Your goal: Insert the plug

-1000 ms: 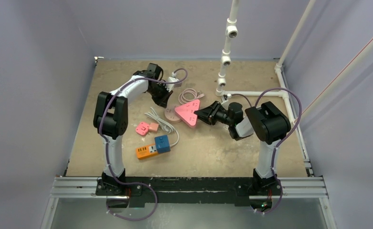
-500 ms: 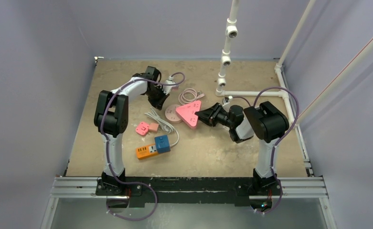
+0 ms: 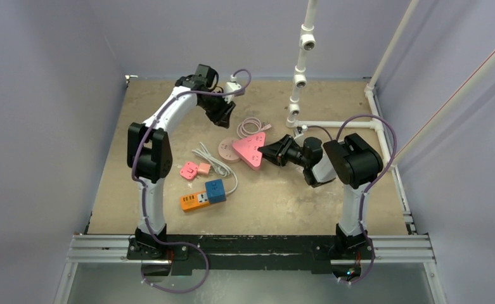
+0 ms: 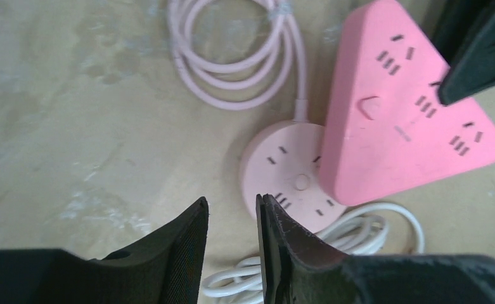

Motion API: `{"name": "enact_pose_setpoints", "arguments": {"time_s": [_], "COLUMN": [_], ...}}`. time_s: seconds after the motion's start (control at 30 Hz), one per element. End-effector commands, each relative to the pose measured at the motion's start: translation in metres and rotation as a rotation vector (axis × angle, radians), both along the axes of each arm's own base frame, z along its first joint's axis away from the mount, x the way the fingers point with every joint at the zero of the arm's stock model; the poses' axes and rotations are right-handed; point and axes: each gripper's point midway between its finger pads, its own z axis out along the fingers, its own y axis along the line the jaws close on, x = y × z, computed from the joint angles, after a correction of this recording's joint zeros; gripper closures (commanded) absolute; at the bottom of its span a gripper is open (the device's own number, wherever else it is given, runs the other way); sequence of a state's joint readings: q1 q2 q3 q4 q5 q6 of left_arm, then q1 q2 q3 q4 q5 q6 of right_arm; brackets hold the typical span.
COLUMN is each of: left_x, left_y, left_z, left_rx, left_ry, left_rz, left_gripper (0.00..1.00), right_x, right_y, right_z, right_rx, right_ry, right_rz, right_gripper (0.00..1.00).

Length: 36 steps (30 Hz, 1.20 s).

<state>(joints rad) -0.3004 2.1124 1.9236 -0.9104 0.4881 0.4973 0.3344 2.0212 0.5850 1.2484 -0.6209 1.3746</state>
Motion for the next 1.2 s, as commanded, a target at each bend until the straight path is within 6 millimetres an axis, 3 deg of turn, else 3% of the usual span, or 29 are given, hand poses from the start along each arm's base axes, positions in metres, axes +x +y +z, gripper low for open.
{"name": "enact_pose_setpoints", "arguments": {"time_s": [0.0, 0.23, 0.5, 0.87, 1.17], "left_x": [-0.04, -0.071, -0.078, -0.087, -0.084], "left_y": [-0.03, -0.049, -0.037, -0.021, -0.018], "left_z": [0.0, -0.018, -0.05, -0.066, -0.068], "left_rx": [-0.075, -0.058, 0.049, 0.115, 0.133], "left_ry": [0.124, 0.194, 0.192, 0.19, 0.175], "left_rz": [-0.058, -0.126, -0.135, -0.159, -0.161], "left_gripper": [0.66, 0.78, 0.92, 0.97, 0.97], "right_x": [0.002, 0.0, 0.005, 0.014, 0.007], "right_y": [-0.007, -0.009, -0.01, -0.002, 0.024], "right_z": [-0.027, -0.025, -0.014, 0.015, 0.022], "right_rx": [-0.085, -0.08, -0.067, -0.011, 0.038], "right_ry": [0.056, 0.06, 0.037, -0.065, -0.09], "right_rz": [-0.029, -0.041, -0.061, -0.064, 0.0], "right_gripper": [1.0, 1.0, 1.0, 0.56, 0.48]}}
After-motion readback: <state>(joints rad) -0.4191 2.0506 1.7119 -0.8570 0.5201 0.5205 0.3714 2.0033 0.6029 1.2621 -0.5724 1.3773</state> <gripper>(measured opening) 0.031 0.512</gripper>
